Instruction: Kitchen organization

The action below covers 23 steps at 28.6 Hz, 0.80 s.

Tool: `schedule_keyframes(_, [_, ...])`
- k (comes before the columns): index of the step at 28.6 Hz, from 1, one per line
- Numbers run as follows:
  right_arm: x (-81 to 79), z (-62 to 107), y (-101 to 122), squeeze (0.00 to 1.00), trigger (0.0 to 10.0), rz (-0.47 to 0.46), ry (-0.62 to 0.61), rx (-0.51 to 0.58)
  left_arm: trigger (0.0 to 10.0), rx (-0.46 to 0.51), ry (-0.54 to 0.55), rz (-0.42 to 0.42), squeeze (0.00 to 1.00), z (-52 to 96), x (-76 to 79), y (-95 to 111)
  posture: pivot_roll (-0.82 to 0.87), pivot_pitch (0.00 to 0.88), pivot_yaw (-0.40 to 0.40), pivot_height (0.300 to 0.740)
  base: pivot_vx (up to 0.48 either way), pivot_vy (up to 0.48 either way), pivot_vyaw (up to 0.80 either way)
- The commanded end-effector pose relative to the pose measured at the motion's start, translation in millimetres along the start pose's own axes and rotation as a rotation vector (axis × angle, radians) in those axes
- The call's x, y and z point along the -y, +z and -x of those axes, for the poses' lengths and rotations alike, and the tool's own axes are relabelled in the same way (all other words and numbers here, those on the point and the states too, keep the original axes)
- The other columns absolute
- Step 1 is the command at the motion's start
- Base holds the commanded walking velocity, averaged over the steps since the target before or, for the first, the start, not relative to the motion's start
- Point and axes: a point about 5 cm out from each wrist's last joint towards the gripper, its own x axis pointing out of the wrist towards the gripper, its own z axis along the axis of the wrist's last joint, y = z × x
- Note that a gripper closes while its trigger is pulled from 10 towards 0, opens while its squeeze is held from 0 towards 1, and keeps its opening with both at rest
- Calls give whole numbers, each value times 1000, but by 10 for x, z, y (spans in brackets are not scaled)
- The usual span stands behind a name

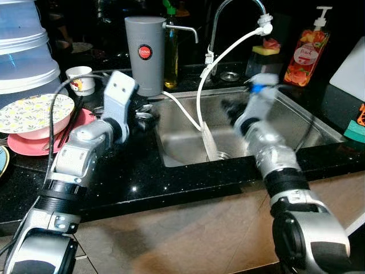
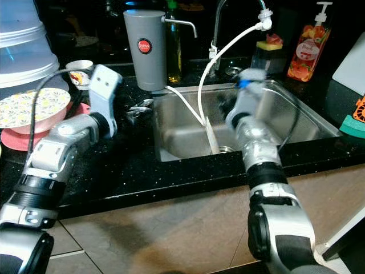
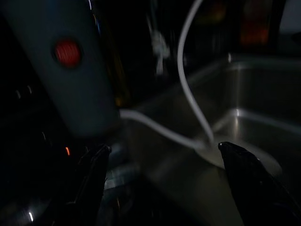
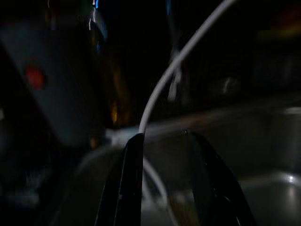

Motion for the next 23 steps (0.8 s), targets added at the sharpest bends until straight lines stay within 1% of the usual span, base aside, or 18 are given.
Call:
schedule_keyframes(1, [-32,43,21,0,10000,-33,-3,39,10000,55,35,9,0,36,2,118,-23,59,-24,740,0,0,0])
schedule_keyframes(2, [-32,43,21,0,10000,-33,-3,39,10000,55,35,9,0,36,2,118,-23,59,-24,740,0,0,0])
schedule_keyframes(3, [-53,66,25,0,10000,-36,2,47,10000,56,55,32,0,57,-11,128,-25,62,-25,740,0,0,0])
schedule_keyframes(4, [-84,102,4,0,10000,-57,10,43,10000,44,61,39,0,91,-30,109,-28,63,-31,740,0,0,0])
schedule_keyframes(5, [-84,102,4,0,10000,-57,10,43,10000,44,61,39,0,91,-30,109,-28,63,-31,740,0,0,0])
schedule_keyframes(6, [-107,138,-39,0,10000,-93,11,19,10000,25,64,12,0,132,-47,84,-30,63,-31,740,0,0,0])
schedule_keyframes(10, [-110,210,-98,0,10000,-108,-14,29,10000,21,108,9,0,192,-99,66,-25,68,-34,740,0,0,0])
schedule_keyframes(11, [-103,243,-113,0,10000,-97,-43,42,10000,54,141,43,0,225,-105,104,-25,70,-35,740,0,0,0])
schedule_keyframes(12, [-103,243,-113,0,10000,-97,-43,42,10000,54,141,43,0,225,-105,104,-25,70,-35,740,0,0,0])
schedule_keyframes(13, [-130,257,-136,0,10000,-54,-37,39,10000,88,183,95,0,229,-96,139,-26,69,-35,740,0,0,0])
schedule_keyframes(14, [-199,290,-183,0,10000,-66,-4,29,10000,141,201,168,0,233,-51,166,-26,69,-35,740,0,0,0])
schedule_keyframes(16, [-290,353,-233,0,10000,-90,26,28,10000,193,232,261,0,247,20,174,-24,75,-43,740,0,0,0])
schedule_keyframes(17, [-290,353,-233,0,10000,-90,26,28,10000,193,232,261,0,247,20,174,-24,75,-43,740,0,0,0])
schedule_keyframes(18, [-335,416,-281,0,10000,-174,26,3,10000,225,282,320,0,270,84,148,-28,76,-42,740,0,0,0])
schedule_keyframes(19, [-335,416,-281,0,10000,-174,26,3,10000,225,282,320,0,270,84,148,-28,76,-42,740,0,0,0])
schedule_keyframes(21, [-342,457,-297,0,10000,-203,27,-15,10000,238,326,374,0,303,143,132,-29,81,-41,740,0,0,0])
schedule_keyframes(22, [-343,473,-297,0,10000,-203,29,-24,10000,210,352,373,0,318,142,115,-25,83,-42,740,0,0,0])
schedule_keyframes(23, [-350,487,-299,0,10000,-182,41,-35,10000,193,344,354,0,327,144,112,-25,81,-43,740,0,0,0])
